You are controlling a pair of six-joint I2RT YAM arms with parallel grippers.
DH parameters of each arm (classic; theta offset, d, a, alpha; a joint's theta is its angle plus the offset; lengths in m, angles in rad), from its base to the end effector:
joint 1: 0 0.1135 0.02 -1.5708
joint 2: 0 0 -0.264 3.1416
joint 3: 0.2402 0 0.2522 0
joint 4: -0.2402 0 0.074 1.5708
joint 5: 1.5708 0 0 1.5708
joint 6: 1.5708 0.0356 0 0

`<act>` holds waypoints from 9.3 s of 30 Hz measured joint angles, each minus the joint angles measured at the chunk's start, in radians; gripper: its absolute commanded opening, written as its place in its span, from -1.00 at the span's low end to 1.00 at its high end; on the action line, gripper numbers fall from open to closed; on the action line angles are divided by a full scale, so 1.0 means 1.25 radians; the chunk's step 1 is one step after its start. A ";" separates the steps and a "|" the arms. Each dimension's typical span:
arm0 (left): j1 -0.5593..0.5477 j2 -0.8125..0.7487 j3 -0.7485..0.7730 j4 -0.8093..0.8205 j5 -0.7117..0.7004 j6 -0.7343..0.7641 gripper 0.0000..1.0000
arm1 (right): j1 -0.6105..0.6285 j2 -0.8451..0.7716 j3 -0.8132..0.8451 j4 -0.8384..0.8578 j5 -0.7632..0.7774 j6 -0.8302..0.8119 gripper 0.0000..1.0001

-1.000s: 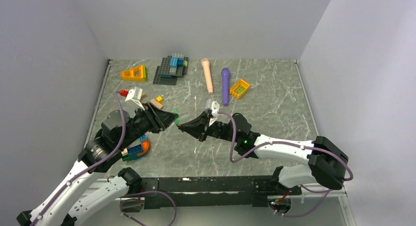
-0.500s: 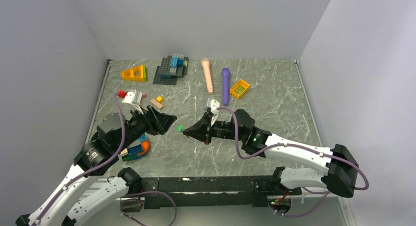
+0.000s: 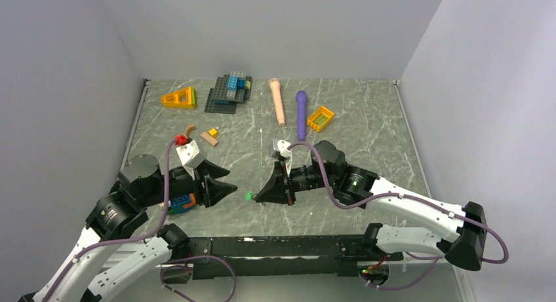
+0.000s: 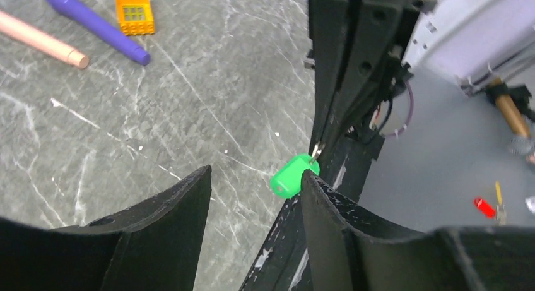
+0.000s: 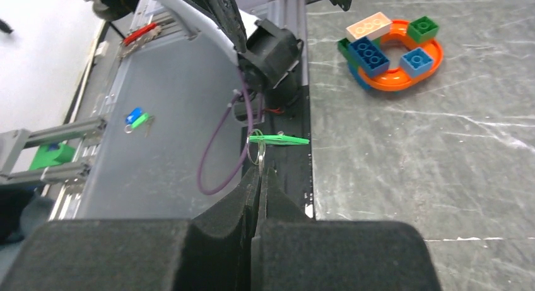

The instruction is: Remove the keys from the keyring

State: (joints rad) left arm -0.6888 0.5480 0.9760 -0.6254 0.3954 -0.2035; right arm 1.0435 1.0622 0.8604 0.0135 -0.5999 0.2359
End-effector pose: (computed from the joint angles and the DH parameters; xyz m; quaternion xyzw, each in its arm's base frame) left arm 0.0665 -0.0725 0.3863 0.3031 0.7061 -0.4053 0.4952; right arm 0.1059 0.2218 0.3344 -0.4624 0.6028 0.5462 0.3527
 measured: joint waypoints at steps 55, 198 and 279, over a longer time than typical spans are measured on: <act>-0.078 0.226 0.053 -0.028 0.329 0.134 -0.54 | 0.010 0.025 0.114 -0.220 -0.063 -0.035 -1.00; -0.091 0.107 0.032 0.153 0.078 -0.001 -0.65 | 0.014 -0.087 -0.122 0.355 0.136 0.119 -1.00; -0.091 -0.038 -0.113 -0.168 -0.609 -0.140 0.86 | 0.122 0.719 -0.073 0.623 0.305 0.652 0.07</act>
State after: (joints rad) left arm -0.8021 0.4999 0.8345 -0.8360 -0.3653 -0.3790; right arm 1.1961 1.9614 0.7692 0.7921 -0.2188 1.0504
